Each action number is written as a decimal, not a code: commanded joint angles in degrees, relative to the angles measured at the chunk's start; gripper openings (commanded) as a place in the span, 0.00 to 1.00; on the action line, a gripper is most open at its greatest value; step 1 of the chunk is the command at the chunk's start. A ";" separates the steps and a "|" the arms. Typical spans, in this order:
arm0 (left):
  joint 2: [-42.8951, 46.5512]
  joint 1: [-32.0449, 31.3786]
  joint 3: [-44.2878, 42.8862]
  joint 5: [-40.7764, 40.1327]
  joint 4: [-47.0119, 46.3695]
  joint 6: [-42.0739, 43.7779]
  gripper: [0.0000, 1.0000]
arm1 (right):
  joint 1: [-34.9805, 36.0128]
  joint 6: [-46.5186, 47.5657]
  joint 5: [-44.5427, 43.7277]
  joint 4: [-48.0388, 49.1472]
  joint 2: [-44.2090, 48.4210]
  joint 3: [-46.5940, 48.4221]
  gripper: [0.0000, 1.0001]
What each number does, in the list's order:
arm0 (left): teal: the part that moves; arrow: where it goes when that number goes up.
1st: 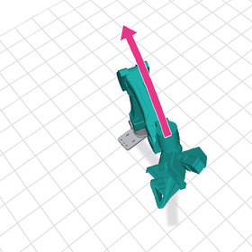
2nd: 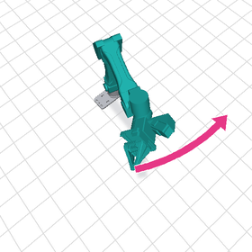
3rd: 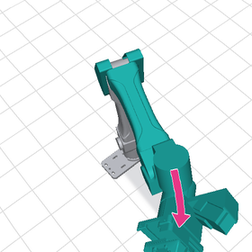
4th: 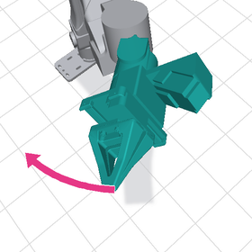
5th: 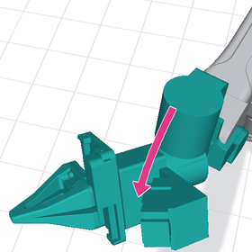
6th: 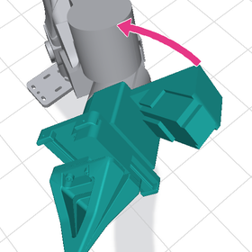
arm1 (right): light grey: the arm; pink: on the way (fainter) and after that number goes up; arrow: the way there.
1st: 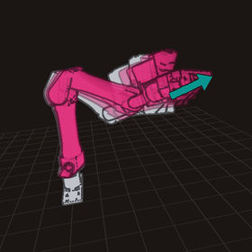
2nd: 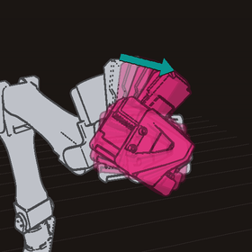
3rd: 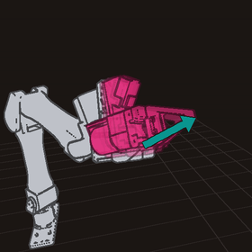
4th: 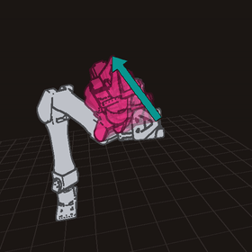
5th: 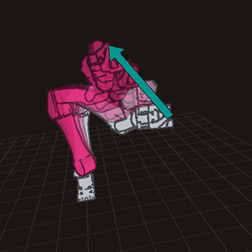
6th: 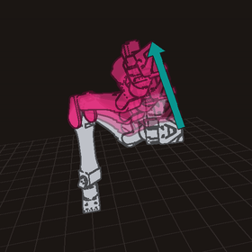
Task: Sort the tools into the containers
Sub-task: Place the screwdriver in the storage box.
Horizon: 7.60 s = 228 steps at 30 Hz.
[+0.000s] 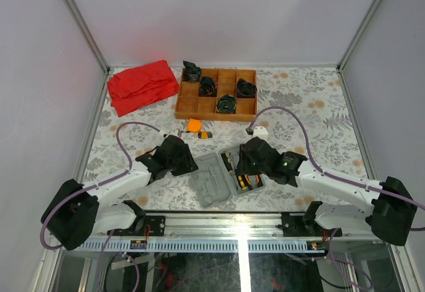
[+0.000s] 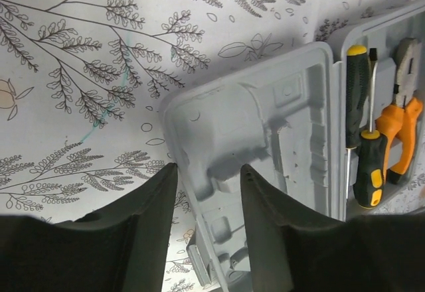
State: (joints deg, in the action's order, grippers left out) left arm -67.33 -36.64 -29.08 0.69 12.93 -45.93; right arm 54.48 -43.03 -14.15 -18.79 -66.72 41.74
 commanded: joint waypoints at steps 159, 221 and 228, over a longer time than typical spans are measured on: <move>-7.75 -6.16 -2.52 -7.66 -3.30 2.87 0.00 | 1.57 11.97 1.86 1.51 -22.00 12.90 0.35; -9.49 -6.41 -3.32 -6.11 -4.49 3.36 0.00 | 0.45 8.51 13.91 -9.19 -39.59 13.67 0.00; -9.70 -6.77 -3.24 -5.11 -5.63 3.88 0.00 | 0.46 9.49 16.11 -6.52 -46.31 13.91 0.00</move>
State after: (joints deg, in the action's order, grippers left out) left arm -75.37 -42.19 -31.38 -8.88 12.45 -42.70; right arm 54.11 -32.97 -7.94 -34.39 -99.31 61.12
